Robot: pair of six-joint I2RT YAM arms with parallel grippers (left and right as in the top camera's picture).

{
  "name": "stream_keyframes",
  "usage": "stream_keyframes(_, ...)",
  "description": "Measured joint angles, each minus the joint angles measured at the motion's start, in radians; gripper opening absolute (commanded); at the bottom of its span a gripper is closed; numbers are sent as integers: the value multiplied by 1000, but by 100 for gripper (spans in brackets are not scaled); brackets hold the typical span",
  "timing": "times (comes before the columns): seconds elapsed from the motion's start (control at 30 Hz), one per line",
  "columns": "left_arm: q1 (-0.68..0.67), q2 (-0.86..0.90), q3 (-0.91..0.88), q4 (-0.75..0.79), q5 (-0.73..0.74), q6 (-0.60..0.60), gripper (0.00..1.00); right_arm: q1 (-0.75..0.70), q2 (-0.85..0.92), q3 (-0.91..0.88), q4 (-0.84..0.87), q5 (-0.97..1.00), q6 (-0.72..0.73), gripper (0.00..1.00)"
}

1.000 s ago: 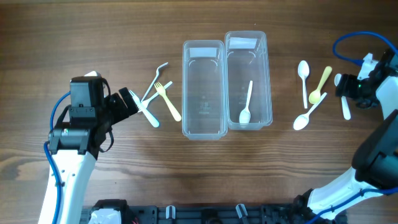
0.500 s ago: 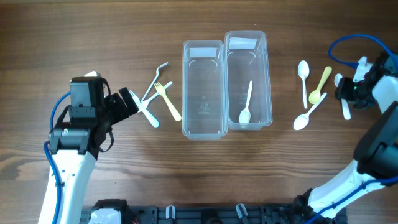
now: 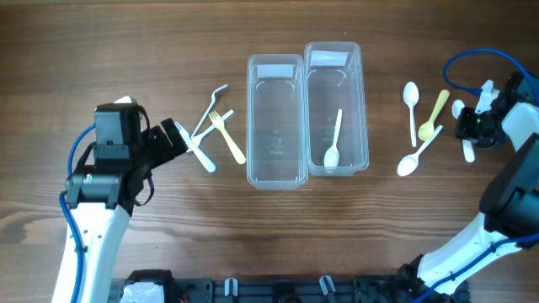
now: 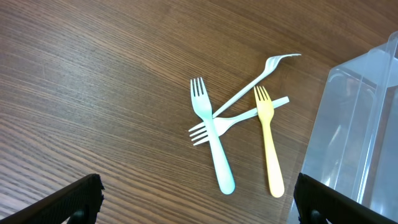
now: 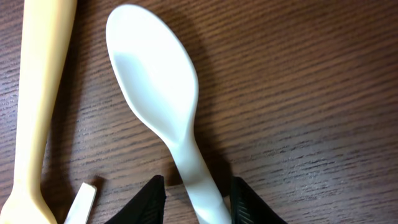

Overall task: Pack container
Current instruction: 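Return the right gripper to the spoons and grasp another white spoon, then place the white spoon into the right container and release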

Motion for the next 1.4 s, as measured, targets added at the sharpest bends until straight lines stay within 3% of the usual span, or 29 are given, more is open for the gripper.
stream_keyframes(0.13,0,0,0,0,0,0,100,0,0,-5,-13,-2,16,31)
stream_keyframes(0.27,0,0,0,0,0,0,100,0,-3,-18,-3,-2,38,23)
stream_keyframes(0.33,0,0,0,0,0,0,100,0,-6,-25,1,-2,43,15)
stream_keyframes(0.37,0,0,0,0,0,0,100,0,-8,-27,-2,-2,48,4)
stream_keyframes(0.83,0,0,0,0,0,0,100,42,-112,-32,-147,-88,203,4)
stream_keyframes(1.0,0,1,0,0,0,0,100,164,-404,-10,-171,-115,230,4)
stream_keyframes(1.17,0,1,0,0,0,0,100,394,-693,17,-188,-132,267,4)
stream_keyframes(1.4,0,1,0,0,0,0,100,690,-704,7,-191,-119,359,4)
